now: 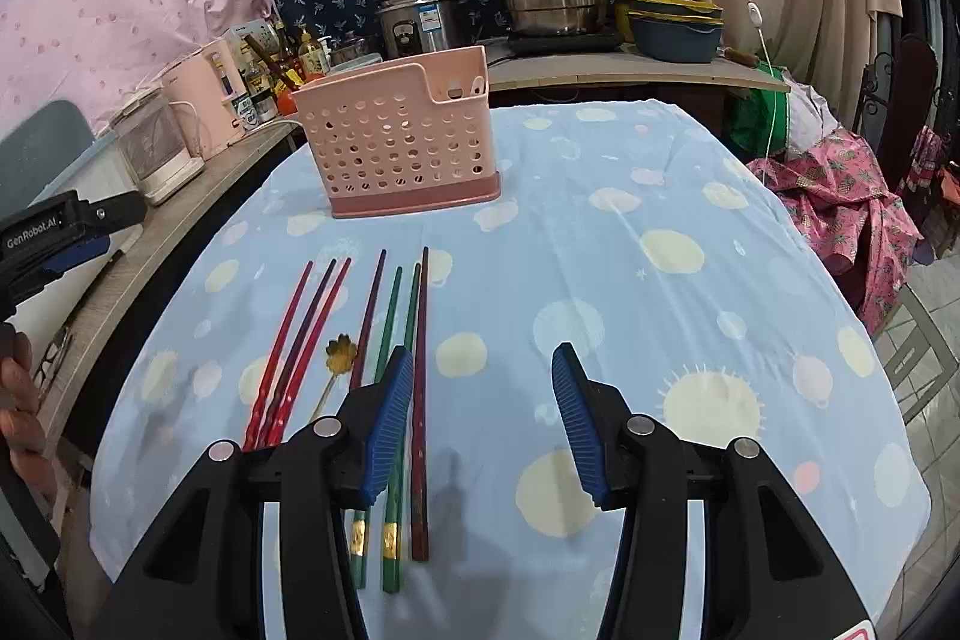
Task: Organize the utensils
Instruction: 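Move both open grippers back down over the remaining chopsticks, then close the left gripper on a red chopstick while the right grasps a dark red chopstick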
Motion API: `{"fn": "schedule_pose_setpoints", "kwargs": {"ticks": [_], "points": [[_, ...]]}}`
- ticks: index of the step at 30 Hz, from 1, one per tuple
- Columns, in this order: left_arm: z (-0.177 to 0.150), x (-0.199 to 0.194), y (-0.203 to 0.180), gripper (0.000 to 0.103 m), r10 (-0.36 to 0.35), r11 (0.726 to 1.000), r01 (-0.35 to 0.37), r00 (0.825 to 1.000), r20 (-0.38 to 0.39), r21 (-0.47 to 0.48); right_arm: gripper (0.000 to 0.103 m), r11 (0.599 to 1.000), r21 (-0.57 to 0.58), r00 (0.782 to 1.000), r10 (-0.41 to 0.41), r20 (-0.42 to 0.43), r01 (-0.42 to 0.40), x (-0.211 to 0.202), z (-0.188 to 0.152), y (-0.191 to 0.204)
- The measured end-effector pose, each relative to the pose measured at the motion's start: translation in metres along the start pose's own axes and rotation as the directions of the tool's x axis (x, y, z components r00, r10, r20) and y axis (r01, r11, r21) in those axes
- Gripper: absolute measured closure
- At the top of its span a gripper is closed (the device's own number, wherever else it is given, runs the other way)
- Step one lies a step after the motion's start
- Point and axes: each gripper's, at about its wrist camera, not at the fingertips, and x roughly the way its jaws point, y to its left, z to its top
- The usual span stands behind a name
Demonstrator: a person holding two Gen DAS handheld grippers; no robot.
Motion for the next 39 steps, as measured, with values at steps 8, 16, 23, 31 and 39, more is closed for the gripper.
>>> {"fn": "schedule_pose_setpoints", "kwargs": {"ticks": [8,16,23,31,39], "points": [[-0.053,-0.001,-0.006,0.043,0.005,1.0,-0.006,0.997,-0.082,-0.012,0.056,0.999,-0.053,1.0,0.002,-0.031,-0.003,-0.003,-0.043,0.011],[-0.094,0.01,-0.008,0.044,-0.002,1.0,0.002,0.989,-0.151,0.002,0.058,0.999,-0.041,0.996,0.031,-0.086,-0.035,0.01,-0.065,0.016],[-0.109,0.018,-0.007,0.046,-0.01,1.0,0.011,0.984,-0.177,0.008,0.065,0.999,-0.034,0.993,0.035,-0.109,-0.039,0.017,-0.072,0.016],[-0.117,0.03,-0.009,0.056,-0.011,1.0,0.015,0.977,-0.211,0.014,0.07,0.999,-0.032,0.991,0.037,-0.126,-0.041,0.023,-0.074,0.016],[-0.122,0.036,-0.007,0.059,-0.017,1.0,0.019,0.973,-0.228,0.007,0.071,0.999,-0.029,0.991,0.038,-0.13,-0.042,0.025,-0.074,0.015]]}}
